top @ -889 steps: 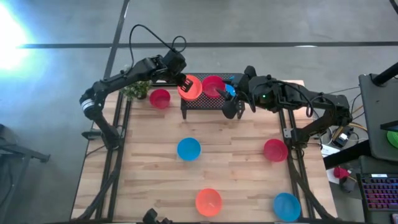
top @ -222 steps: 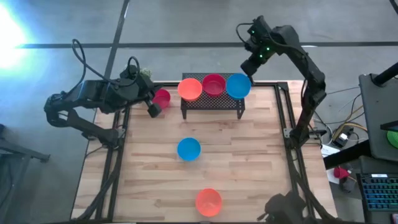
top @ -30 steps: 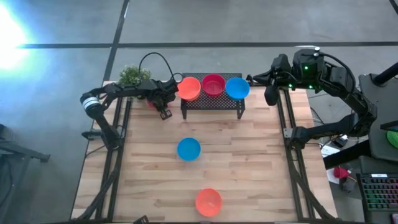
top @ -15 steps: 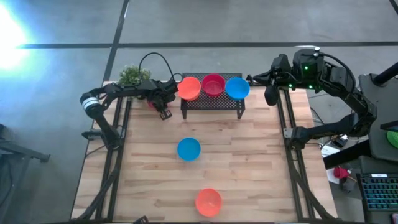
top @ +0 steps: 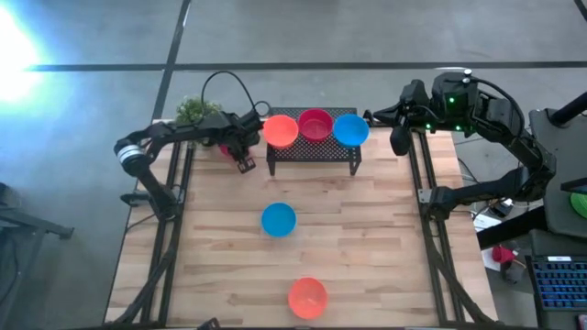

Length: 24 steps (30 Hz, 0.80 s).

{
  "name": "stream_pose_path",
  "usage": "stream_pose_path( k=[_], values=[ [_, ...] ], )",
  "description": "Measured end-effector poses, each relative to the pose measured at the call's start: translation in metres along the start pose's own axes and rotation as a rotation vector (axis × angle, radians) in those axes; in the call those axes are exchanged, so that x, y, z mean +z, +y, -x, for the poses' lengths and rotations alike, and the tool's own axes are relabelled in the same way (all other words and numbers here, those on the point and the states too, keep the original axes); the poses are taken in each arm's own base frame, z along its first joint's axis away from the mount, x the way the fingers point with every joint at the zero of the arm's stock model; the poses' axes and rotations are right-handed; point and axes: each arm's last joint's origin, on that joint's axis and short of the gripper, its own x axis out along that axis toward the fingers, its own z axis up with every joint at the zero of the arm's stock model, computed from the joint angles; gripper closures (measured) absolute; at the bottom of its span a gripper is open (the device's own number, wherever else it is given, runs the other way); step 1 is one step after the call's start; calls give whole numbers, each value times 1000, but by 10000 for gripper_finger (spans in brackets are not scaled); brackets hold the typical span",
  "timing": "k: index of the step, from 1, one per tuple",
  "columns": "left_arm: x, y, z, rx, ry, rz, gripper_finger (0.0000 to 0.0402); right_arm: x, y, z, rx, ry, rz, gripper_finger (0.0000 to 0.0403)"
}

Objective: Pick & Place Mini bowls
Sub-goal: Stack the red bowl on top of the red bowl on the shelf

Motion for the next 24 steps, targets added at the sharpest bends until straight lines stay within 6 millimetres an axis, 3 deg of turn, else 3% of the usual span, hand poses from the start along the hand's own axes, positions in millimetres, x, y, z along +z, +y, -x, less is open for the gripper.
stream_pose_path(
  k=[13, 24],
  values=[
    [-11, -4, 34, -50, -9, 53, 401, 0, 0, 0, 0, 0, 25, 394],
    [-32, -32, 86, -94, -161, 5, 401, 0, 0, 0, 0, 1, 31, 394]
  ],
)
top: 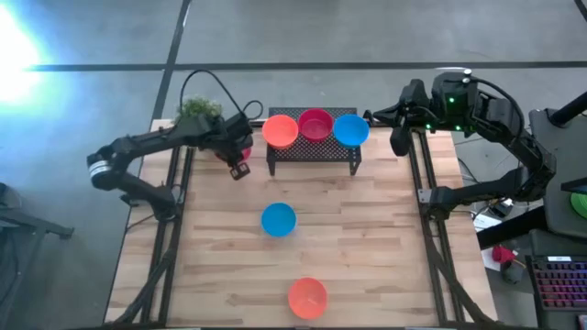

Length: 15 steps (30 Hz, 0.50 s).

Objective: Pick & Place Mini bowls
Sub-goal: Stack the red bowl on top of the red bowl on the shelf

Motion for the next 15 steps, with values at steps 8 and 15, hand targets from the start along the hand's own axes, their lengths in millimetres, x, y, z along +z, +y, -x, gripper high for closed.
stream_pose_path(
  k=[8, 15],
  values=[
    [-14, -35, 31, -58, -107, -46, 402, 0, 0, -1, 1, 1, 21, 394],
    [-26, -64, 44, -115, -144, -83, 402, 0, 0, -1, 1, 1, 43, 394]
  ],
)
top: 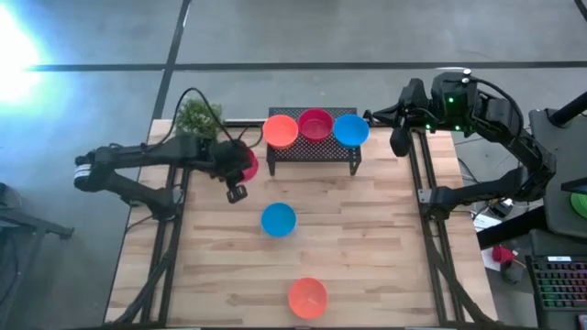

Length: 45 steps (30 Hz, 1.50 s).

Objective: Pick & Place Mini bowls
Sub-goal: Stack the red bowl on top of the red bowl on the shelf

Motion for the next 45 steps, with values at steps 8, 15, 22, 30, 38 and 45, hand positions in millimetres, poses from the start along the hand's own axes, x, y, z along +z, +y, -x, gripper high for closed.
stream_pose_path(
  k=[8, 15, 22, 30, 38, 45],
  values=[
    [-8, -32, 6, -33, -13, 6, 401, 0, 0, 0, 0, 0, -1, 394],
    [-6, -49, 20, -50, -67, -114, 401, -1, 0, -3, 0, 8, -45, 394],
    [4, -62, 47, -20, -193, -340, 401, -2, 1, -17, 3, 47, -134, 394],
    [22, -74, 52, 145, -241, -596, 401, 1, 12, -33, 52, 60, -116, 394],
    [44, -90, 45, 429, -232, -793, 401, 16, 46, -51, 177, -71, 42, 394],
    [57, -93, 40, 690, -175, -906, 401, 24, 67, -72, 138, -156, 231, 394]
  ],
)
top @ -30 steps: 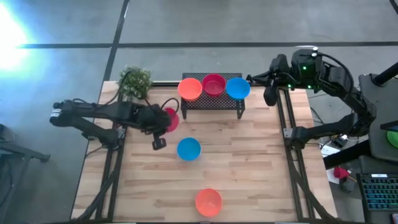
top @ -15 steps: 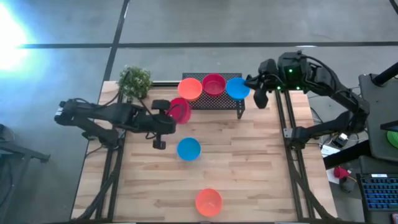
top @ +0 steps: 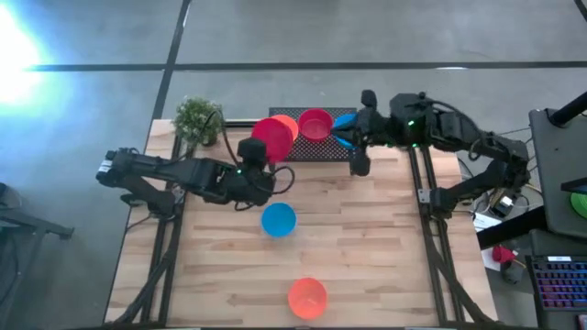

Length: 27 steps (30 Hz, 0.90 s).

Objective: Pick & Place Mini bowls
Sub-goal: Stack the red bowl on top of the red bowl on the shelf

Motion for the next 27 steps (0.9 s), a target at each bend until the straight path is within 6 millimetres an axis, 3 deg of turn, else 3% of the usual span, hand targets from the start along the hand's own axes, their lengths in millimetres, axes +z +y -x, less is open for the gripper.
stream_pose_path(
  k=[5, 11, 21, 27],
  values=[
    [2, -1, -4, 68, 56, -78, 401, -5, 9, -24, -27, 56, 143, 394],
    [3, -3, -6, 67, 62, -96, 401, -9, 14, -46, -20, 73, 146, 394],
    [6, -9, -12, 58, 76, -130, 401, -3, 15, -59, -36, -4, 67, 389],
    [11, -14, -18, 51, 90, -185, 401, -5, 16, -63, -35, 2, 30, 340]
  ],
)
